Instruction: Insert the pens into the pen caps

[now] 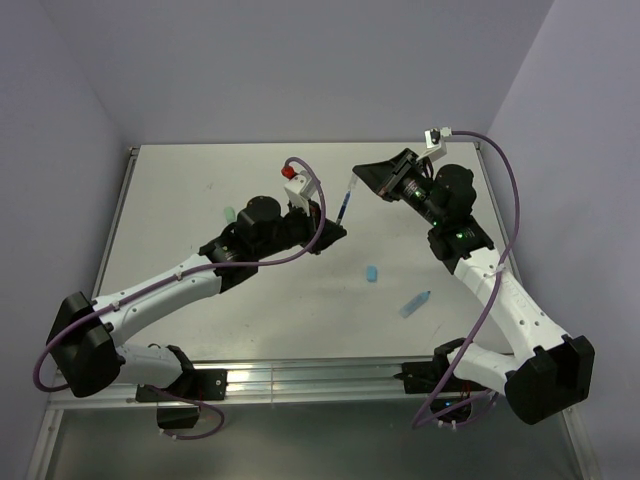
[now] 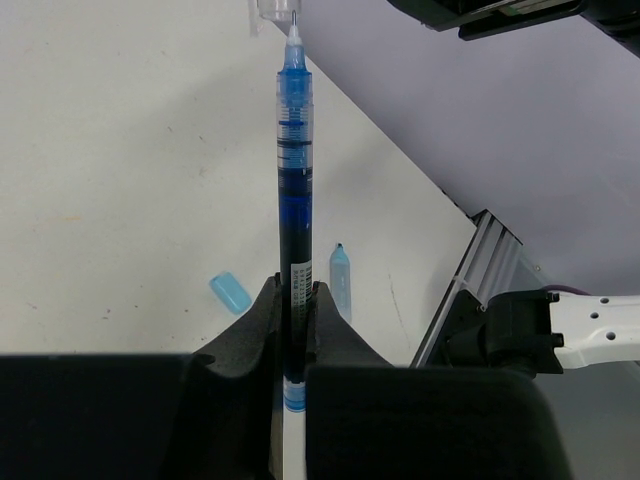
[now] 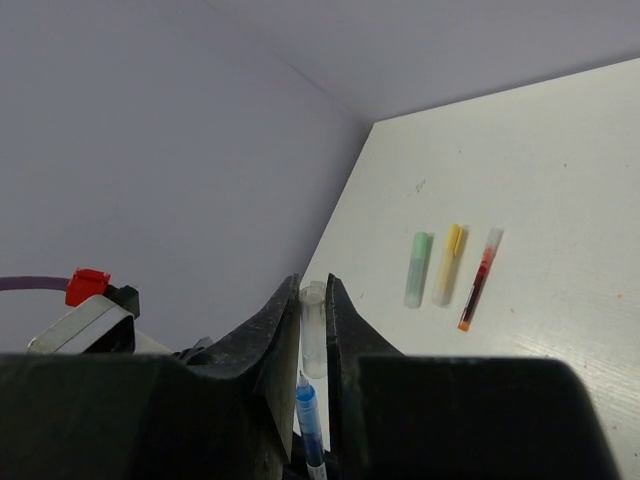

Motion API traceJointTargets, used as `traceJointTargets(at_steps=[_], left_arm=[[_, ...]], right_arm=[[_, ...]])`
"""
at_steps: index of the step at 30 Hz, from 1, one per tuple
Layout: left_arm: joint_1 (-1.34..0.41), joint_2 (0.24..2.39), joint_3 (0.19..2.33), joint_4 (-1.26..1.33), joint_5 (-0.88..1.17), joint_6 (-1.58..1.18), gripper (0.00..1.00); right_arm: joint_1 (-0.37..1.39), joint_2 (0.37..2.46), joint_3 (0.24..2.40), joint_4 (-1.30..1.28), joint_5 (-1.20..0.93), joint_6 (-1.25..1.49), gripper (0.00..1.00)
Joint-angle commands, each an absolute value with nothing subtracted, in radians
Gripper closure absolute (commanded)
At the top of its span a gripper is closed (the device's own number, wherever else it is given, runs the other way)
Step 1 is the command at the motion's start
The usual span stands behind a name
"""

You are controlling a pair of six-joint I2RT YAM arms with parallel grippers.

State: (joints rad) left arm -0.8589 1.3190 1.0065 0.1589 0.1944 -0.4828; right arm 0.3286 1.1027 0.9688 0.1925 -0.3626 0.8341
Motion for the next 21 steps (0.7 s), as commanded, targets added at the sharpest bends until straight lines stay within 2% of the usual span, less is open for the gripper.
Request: traceJointTargets(at_steps=[1,21], left_arm=[[-0.865,1.292,1.051,0.183,0.193,-0.466,1.0],[-0.865,1.298,1.052,0.175,0.195,-0.466,1.0]], right_arm=[[0.337,1.098,1.02,0.203,-0.342,0.811,1.0],[0.336,1.091,1.037,0.196,-0.342,0.808,1.0]])
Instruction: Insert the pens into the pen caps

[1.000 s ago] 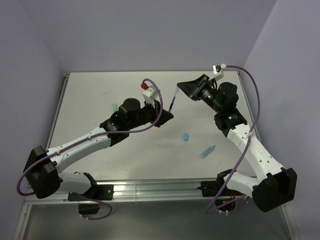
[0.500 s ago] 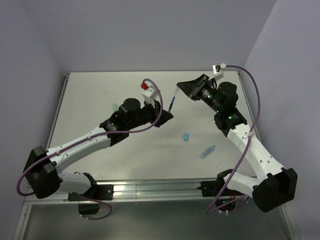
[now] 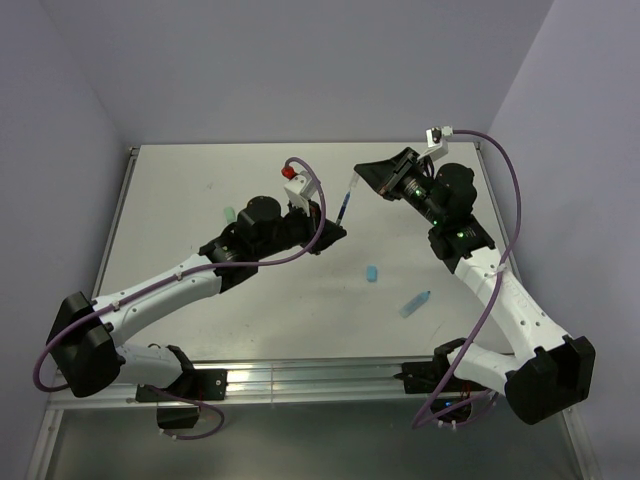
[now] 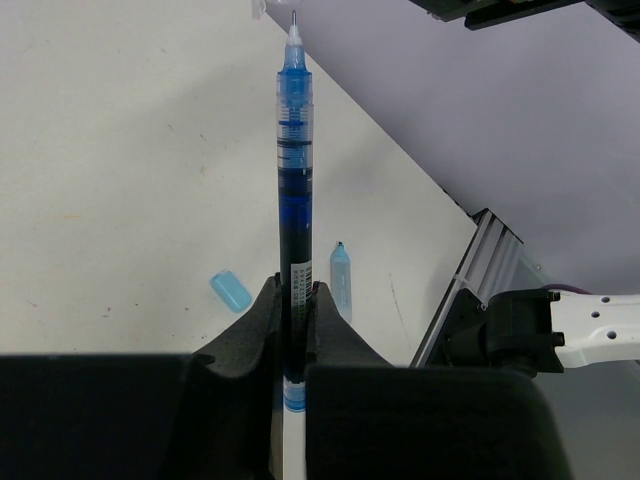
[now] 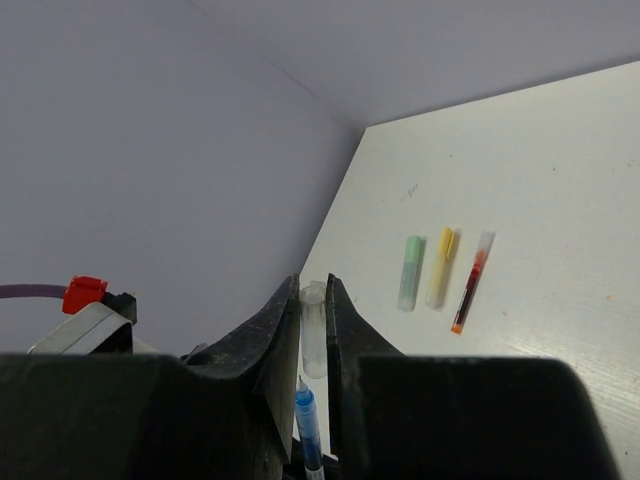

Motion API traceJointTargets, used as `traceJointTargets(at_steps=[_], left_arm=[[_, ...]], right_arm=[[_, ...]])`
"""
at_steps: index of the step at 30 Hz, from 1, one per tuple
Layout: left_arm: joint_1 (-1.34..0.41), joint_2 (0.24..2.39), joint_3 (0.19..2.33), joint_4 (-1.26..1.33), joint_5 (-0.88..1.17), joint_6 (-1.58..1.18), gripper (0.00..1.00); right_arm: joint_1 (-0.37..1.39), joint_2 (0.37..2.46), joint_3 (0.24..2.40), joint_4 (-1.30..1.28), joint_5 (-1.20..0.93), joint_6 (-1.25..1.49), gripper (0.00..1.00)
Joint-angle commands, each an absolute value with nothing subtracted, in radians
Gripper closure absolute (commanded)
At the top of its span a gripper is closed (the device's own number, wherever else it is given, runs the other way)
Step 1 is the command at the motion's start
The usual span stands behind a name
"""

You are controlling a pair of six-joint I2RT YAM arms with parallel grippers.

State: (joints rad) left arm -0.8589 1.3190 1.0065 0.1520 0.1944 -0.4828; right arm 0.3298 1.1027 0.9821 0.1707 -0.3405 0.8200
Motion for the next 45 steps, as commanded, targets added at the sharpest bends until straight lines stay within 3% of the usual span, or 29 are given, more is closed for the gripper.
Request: traceJointTargets(at_steps=[1,45], left_arm=[[-0.865,1.296,1.049,0.175,0.195,-0.466,1.0],[-0.865,1.29,1.048,0.173,0.178,-0.459,1.0]], right_arm=[[0.337,1.091,1.038,0.195,-0.344,0.808,1.0],[0.373,1.08,1.046,0.155,-0.324,0.764,1.0]])
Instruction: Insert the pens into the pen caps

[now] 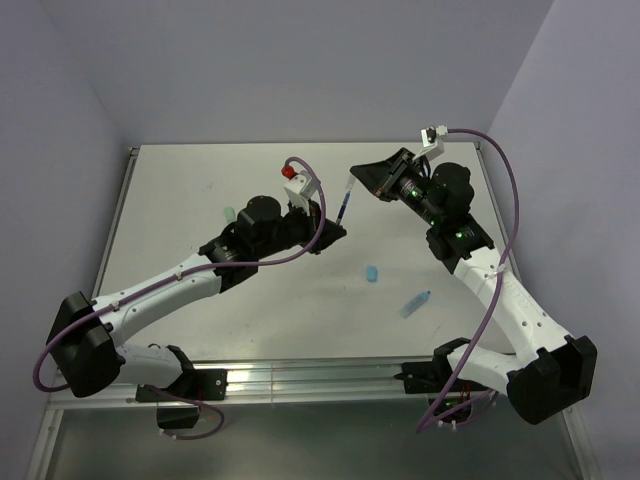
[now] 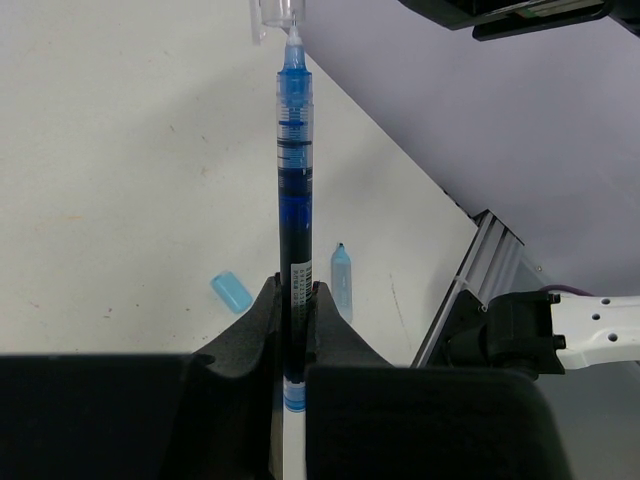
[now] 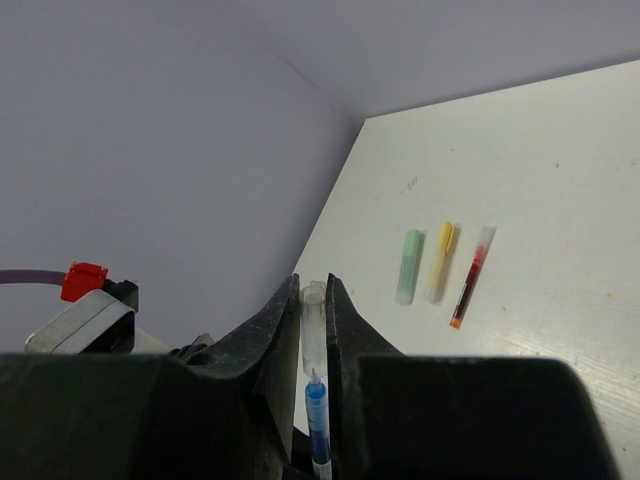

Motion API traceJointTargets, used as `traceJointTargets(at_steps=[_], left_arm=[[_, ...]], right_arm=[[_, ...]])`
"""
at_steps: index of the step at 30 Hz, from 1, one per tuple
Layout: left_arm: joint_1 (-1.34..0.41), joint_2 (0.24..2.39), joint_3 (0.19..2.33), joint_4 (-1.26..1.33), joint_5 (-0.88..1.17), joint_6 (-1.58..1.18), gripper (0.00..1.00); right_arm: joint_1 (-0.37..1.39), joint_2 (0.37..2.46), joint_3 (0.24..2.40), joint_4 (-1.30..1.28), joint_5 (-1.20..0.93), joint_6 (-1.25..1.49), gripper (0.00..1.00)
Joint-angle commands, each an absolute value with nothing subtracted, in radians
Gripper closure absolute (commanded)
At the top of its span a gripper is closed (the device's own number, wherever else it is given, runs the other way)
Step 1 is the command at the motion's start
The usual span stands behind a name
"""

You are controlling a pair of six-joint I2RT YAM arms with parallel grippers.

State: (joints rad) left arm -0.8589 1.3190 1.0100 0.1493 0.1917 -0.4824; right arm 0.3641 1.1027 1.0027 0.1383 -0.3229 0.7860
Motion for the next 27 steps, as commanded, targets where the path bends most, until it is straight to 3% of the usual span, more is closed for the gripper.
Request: traceJointTargets(at_steps=[1,27], left_arm=[[-0.865,1.287,1.048,0.172,0.176,-0.457,1.0],[-0.865,1.178,1.031,0.186,0.104,-0.413,1.0]], right_arm=[[0.374,1.078,1.043,0.153,-0.324,0.764,1.0],[0.477,1.066,1.017,0.14,-0.302,0.749,1.0]])
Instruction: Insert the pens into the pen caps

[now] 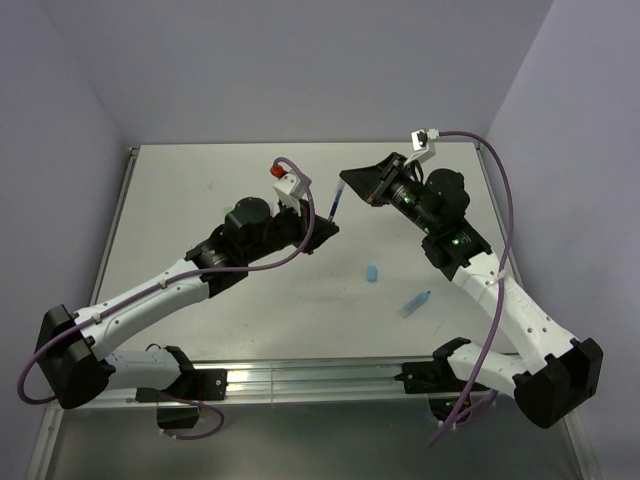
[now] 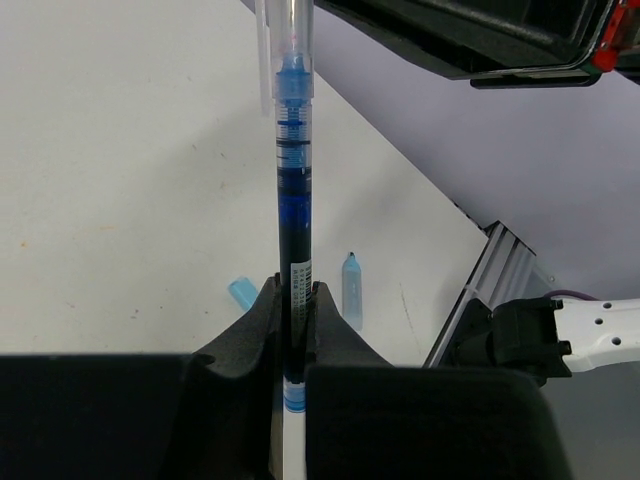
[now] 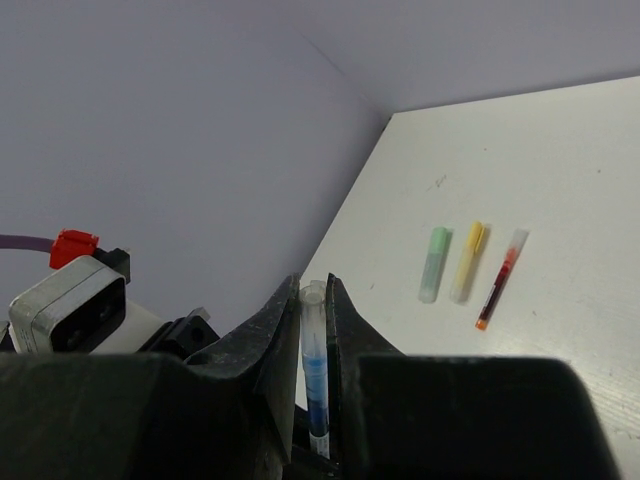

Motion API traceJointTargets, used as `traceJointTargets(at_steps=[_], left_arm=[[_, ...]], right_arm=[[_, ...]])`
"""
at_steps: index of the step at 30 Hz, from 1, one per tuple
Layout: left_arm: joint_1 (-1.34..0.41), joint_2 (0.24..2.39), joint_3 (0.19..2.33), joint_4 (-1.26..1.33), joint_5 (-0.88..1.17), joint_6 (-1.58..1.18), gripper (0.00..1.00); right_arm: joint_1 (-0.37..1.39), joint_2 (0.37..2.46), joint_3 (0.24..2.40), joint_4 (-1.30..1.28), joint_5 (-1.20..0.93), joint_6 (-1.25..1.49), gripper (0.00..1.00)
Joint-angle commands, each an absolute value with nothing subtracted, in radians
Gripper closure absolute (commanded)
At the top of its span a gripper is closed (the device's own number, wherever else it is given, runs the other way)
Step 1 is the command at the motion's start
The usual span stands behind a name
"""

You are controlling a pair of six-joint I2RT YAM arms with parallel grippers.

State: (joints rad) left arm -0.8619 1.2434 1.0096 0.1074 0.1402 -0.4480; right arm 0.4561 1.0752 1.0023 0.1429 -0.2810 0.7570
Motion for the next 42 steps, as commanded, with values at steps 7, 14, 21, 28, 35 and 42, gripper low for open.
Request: traceJointTargets(at_steps=[7,14,21,28,35,42], left_arm=[[-0.865,1.138,1.04,0.164,0.058,-0.379,1.0],[-0.865,1.079,1.025,0.176,0.022,-0.35,1.0],[-0.864,1.054,1.026,0.173,0.008,-0.333,1.0],[-0.865,1.032,1.025,0.175,0.005,-0.324,1.0],[-0.864,1.02,1.031,0.172,0.005,-0.313,1.0],[-0.856,1.012,1.037,0.175,-0.031,-0.313,1.0]], right_arm=[[0.544,1.055,1.065,0.088,-0.285,0.687,1.0],[0.626,1.054,1.069,0.058,-0.259,0.646,1.0],[0.686,1.075,1.086,0.025,-0.236,0.627,1.0],[0.718,1.089,1.091,0.008,-0.229,0.62,1.0],[0.749,1.101,1.077,-0.02,-0.224,0.624,1.0],[0.804,1.124,1.049,-0.023,-0.201,0.637,1.0]])
